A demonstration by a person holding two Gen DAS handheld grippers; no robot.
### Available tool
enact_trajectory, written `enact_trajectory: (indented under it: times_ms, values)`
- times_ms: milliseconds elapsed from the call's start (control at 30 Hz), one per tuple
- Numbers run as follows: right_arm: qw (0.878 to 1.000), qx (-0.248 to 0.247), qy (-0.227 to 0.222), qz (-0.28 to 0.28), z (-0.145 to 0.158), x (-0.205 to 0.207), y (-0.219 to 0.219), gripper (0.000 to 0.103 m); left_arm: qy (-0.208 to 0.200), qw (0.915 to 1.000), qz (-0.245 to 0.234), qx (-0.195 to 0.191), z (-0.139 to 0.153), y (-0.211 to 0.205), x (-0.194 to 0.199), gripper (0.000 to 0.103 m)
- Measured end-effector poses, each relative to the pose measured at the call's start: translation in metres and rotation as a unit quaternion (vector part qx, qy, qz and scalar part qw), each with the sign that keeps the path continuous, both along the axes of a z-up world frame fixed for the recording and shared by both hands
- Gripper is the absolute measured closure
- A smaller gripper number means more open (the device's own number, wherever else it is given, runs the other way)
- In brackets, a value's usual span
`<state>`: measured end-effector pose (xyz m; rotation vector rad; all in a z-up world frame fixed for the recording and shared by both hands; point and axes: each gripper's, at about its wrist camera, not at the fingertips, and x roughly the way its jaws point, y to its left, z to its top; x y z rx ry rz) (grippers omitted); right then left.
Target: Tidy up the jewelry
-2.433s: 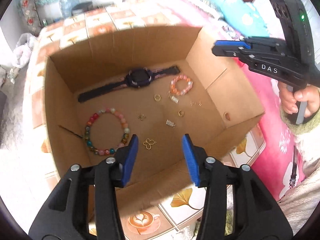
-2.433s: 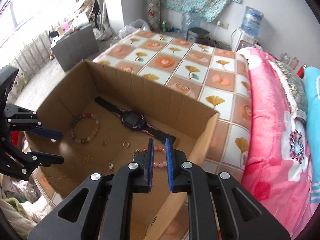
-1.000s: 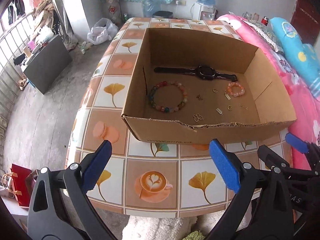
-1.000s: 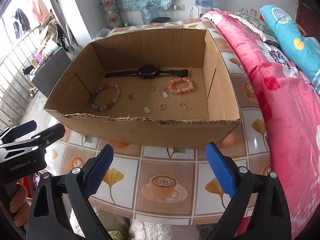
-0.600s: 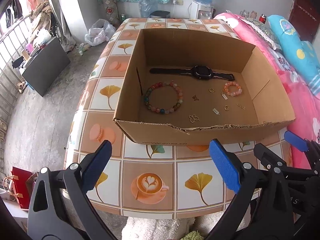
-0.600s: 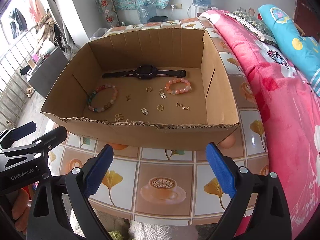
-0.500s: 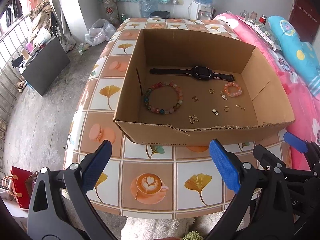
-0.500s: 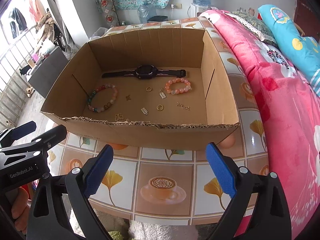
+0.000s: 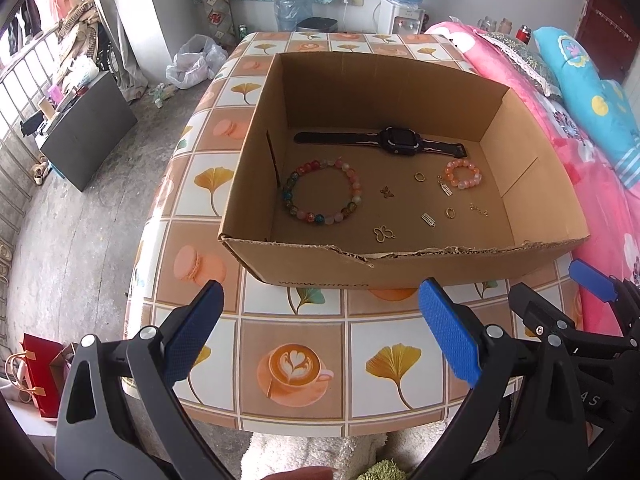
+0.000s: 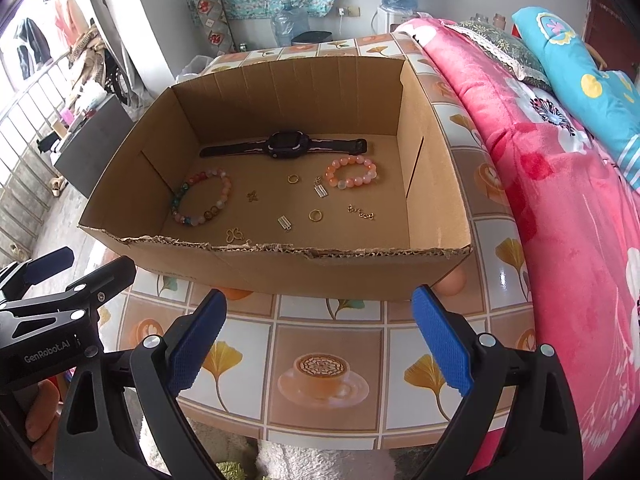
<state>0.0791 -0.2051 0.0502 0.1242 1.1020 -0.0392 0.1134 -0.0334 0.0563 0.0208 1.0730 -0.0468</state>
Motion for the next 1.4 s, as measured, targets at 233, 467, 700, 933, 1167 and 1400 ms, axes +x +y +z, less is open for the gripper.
enact_trajectory:
  times_ms: [233,467,700,933,1167,1400]
  values:
    - [1.000,0.000,0.001,0.000,-0.0005,-0.0002,0.0001,0.012,0.001,1.0000,0.000,0.000,-0.0001,-0.0001,0.0002,0.009]
    - [1.000,0.000,0.002,-0.001,-0.0011,0.0000,0.0010,0.012,0.001,1.0000,0.000,-0.001,-0.0005,-0.0001,0.0002,0.009]
    - [1.000,0.000,0.002,-0.001,-0.0013,0.0001,0.0008,0.012,0.003,1.0000,0.001,-0.005,-0.0010,0.0009,0.0006,0.009]
    - [1.000,0.000,0.003,0.000,-0.0017,0.0010,0.0029,0.012,0.004,1.0000,0.003,-0.007,-0.0022,0.0014,0.0007,0.009]
    - [1.000,0.000,0.005,-0.001,-0.0018,0.0009,0.0038,0.012,0.005,1.0000,0.003,-0.007,-0.0024,0.0017,0.0008,0.009]
    - [1.000,0.001,0.005,-0.001,-0.0020,0.0010,0.0033,0.012,0.005,1.0000,0.003,-0.008,-0.0025,0.0017,0.0007,0.009]
